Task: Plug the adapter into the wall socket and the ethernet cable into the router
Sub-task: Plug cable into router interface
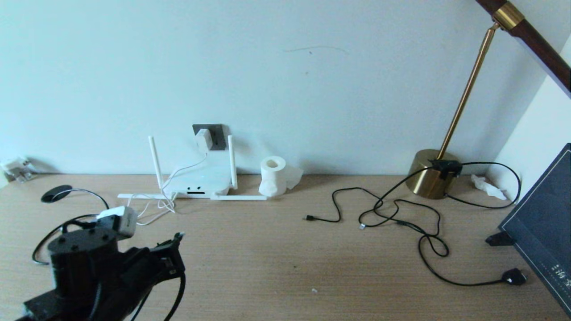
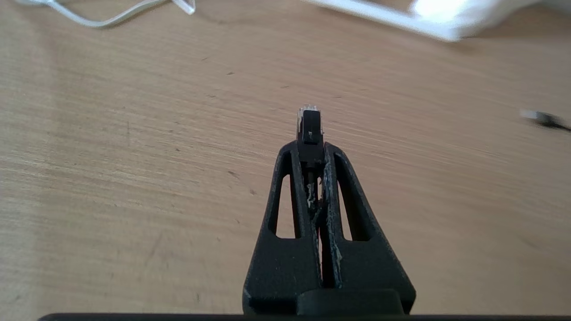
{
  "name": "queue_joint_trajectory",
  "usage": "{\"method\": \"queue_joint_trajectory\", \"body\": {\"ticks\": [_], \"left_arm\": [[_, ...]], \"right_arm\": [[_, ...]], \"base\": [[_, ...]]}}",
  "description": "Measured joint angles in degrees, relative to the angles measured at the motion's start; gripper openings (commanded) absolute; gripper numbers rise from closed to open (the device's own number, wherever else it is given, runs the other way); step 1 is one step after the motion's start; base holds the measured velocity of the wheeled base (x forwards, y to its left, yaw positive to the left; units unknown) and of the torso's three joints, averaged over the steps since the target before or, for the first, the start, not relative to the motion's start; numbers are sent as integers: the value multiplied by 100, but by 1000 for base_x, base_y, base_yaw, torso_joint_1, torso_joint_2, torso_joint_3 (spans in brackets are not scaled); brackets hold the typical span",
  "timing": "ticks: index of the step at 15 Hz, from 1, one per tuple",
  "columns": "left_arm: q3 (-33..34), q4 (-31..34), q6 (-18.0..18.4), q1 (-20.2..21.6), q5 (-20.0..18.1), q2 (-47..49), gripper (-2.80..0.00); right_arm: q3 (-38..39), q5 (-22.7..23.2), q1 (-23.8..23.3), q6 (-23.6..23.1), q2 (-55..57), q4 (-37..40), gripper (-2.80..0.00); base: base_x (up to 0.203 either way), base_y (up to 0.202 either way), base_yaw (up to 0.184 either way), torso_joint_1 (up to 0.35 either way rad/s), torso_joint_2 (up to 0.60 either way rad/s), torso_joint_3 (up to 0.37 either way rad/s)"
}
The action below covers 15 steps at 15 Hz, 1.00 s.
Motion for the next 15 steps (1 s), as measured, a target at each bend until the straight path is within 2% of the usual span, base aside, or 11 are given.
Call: {"method": "queue_joint_trajectory", "body": {"ticks": [3,6,7,9,12,15], "left_arm": [[-170,-782,26,342,-24,907,-280],[-234,-2016,389,604,-180,1900,-280],[-236,-2226,465,668,-285,2097,-280],[-344,-2388,546,878,-732,2375,-280],[-689,-2399,719,1064,-1045,2569,-280],[-967,-2399,938,1219,-1398,2688,-280]], "right_arm": [[5,-103,0,141,0,-13,0],[5,-102,-5,135,2,-13,0],[5,-103,-5,135,2,-13,0],[5,-101,0,64,2,-13,0],[5,-94,0,-81,4,-13,0],[5,-99,0,126,6,-13,0]], "base": [[0,0,0,0,0,0],[0,0,0,0,0,0],[0,0,0,0,0,0],[0,0,0,0,0,0],[0,0,0,0,0,0],[0,0,0,0,0,0]]}}
